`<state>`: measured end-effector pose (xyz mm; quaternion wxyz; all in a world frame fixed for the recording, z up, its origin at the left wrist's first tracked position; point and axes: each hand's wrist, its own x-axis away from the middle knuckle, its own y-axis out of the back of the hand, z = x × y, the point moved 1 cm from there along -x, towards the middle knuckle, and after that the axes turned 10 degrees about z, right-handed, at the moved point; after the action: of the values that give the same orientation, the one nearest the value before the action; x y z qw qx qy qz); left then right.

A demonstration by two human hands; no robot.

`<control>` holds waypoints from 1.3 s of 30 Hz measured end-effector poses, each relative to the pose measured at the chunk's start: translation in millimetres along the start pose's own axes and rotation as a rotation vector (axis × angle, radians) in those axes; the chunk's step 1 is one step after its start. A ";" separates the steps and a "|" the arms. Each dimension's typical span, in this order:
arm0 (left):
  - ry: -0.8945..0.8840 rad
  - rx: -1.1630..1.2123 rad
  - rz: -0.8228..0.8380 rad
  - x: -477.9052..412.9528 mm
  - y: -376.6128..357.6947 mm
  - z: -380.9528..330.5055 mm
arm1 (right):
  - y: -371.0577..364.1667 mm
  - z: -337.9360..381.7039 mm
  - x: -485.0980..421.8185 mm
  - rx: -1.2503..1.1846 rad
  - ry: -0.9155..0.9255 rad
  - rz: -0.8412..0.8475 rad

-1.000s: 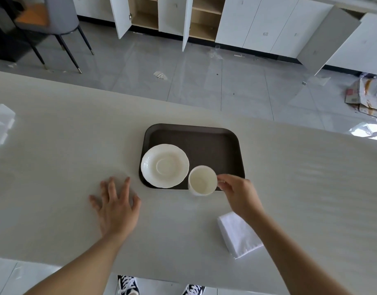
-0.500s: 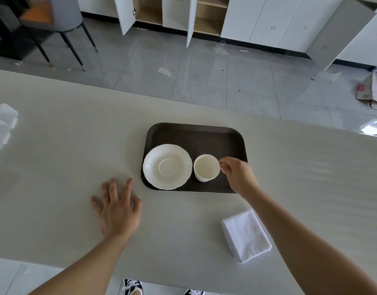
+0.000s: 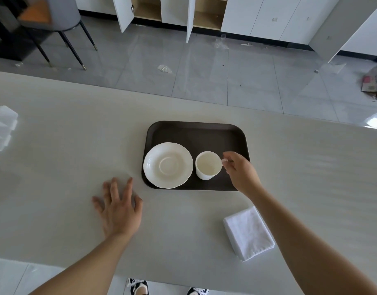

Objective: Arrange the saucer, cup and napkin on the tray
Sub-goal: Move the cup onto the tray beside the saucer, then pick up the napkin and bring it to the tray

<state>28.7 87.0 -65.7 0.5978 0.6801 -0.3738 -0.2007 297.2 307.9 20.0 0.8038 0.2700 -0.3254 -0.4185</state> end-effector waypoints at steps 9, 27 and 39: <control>0.003 0.008 0.027 1.5 4.2 -1.5 | 7.6 -41.5 72.6 0.116 -0.195 -0.100; 0.009 0.043 0.043 3.8 9.3 -5.7 | -7.1 -71.1 131.5 0.290 -0.581 0.101; -0.004 0.057 0.007 2.3 5.6 -4.0 | 27.3 -44.9 100.9 -0.521 -0.368 -0.178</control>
<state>31.6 87.9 -59.0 0.5781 0.6953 -0.3828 -0.1891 388.5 243.3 40.5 0.7338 0.0024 -0.3222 -0.5980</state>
